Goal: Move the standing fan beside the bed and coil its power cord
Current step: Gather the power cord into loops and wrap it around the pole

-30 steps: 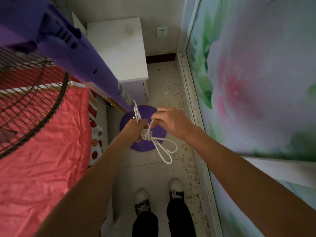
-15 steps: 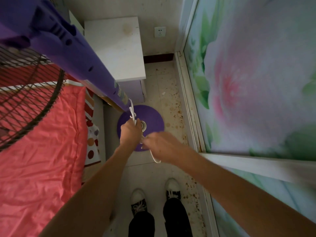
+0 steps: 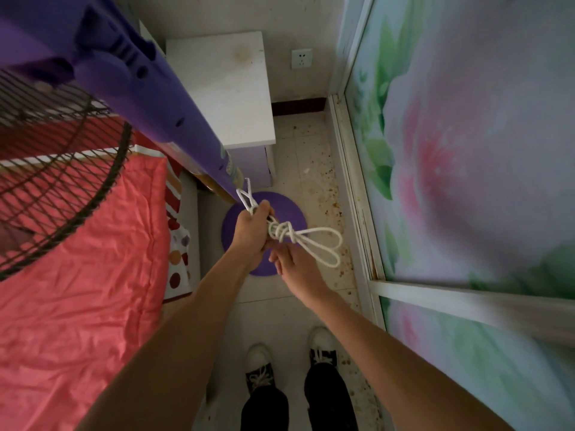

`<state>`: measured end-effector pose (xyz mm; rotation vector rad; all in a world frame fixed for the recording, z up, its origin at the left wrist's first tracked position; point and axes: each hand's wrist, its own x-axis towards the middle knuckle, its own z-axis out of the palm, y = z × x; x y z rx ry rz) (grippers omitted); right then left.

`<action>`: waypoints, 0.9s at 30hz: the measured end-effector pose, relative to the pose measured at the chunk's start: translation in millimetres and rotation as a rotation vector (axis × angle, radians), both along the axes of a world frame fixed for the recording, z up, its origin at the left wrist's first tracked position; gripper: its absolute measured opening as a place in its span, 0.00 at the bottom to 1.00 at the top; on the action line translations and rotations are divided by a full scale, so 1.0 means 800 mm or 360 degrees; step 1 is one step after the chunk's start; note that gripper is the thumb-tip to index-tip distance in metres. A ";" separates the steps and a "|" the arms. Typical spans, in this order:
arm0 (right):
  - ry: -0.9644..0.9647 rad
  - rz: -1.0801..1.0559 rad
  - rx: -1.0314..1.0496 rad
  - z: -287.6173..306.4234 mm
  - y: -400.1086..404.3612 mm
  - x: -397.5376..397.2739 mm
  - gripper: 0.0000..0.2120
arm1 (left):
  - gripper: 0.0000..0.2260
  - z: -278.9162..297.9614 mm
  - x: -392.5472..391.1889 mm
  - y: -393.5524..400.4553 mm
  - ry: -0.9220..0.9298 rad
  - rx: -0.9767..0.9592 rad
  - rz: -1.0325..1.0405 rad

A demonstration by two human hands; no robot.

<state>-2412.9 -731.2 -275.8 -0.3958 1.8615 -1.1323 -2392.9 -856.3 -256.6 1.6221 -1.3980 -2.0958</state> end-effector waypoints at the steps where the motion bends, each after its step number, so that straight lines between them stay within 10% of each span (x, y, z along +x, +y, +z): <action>1: 0.0198 0.0185 0.0087 0.005 -0.001 0.006 0.16 | 0.14 -0.004 -0.002 0.002 -0.0135 -0.0178 0.0039; 5: 0.0930 0.1019 0.0286 0.021 0.019 0.003 0.11 | 0.16 -0.020 0.014 0.007 -0.0512 -0.0837 -0.0240; 10: 0.1627 0.1016 0.0202 0.034 0.027 -0.054 0.05 | 0.15 -0.022 0.026 -0.011 -0.0648 -0.0700 -0.0664; 16: 0.0083 0.0349 0.0141 0.004 0.010 -0.063 0.09 | 0.15 -0.015 0.030 -0.019 -0.0337 -0.0211 -0.0436; 21: 0.0697 0.0672 0.0053 -0.004 0.017 -0.030 0.15 | 0.13 -0.028 0.024 -0.003 -0.0418 -0.0319 -0.0154; 27: -0.0108 0.0213 -0.0009 0.003 0.015 -0.026 0.29 | 0.13 -0.031 0.017 0.005 -0.0079 -0.0081 -0.0038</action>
